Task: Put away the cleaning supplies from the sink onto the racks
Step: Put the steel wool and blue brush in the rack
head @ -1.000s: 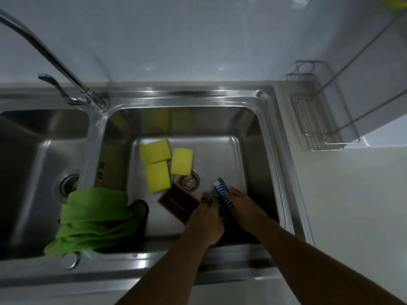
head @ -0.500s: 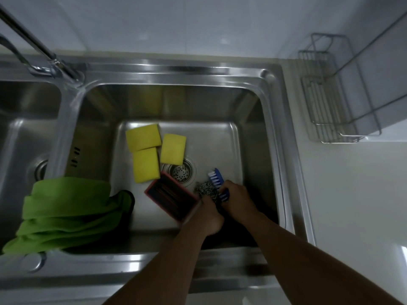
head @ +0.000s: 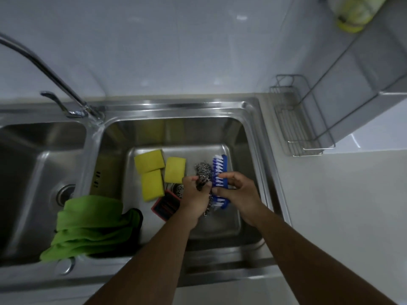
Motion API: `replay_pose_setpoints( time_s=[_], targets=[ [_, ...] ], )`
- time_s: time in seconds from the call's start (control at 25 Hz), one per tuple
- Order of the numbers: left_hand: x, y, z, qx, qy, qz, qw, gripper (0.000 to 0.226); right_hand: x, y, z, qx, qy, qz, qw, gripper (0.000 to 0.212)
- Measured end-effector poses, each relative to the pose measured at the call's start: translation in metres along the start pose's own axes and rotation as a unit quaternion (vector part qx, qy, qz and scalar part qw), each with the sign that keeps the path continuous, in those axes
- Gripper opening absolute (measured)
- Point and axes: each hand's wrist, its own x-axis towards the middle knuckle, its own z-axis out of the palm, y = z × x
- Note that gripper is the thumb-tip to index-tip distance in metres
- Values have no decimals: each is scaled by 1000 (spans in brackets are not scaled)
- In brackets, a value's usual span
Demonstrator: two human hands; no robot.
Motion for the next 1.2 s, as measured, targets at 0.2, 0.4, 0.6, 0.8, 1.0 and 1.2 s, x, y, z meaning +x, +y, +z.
replay_pose_setpoints(
  time_s=[0.2,0.4,0.6,0.8,1.0,1.2],
  targets=[
    [-14,45,-8,-10,22,11,1000,24,-29,-39,4,30,93,-59,993,32],
    [-30,103,-11,-29,101,76,992,18,-46,-100,-11,30,235,-173,956,29],
    [-47,166,-6,-36,117,180,976,17,-70,-175,-35,3,268,-333,904,34],
    [-84,232,19,15,116,313,942,17,-90,-233,-70,-4,332,-451,829,41],
    [-128,300,67,4,65,380,923,26,-92,-282,-134,-162,436,-398,791,40],
    [-143,332,109,11,7,369,929,29,-71,-304,-181,-338,368,-257,827,35]
  ],
)
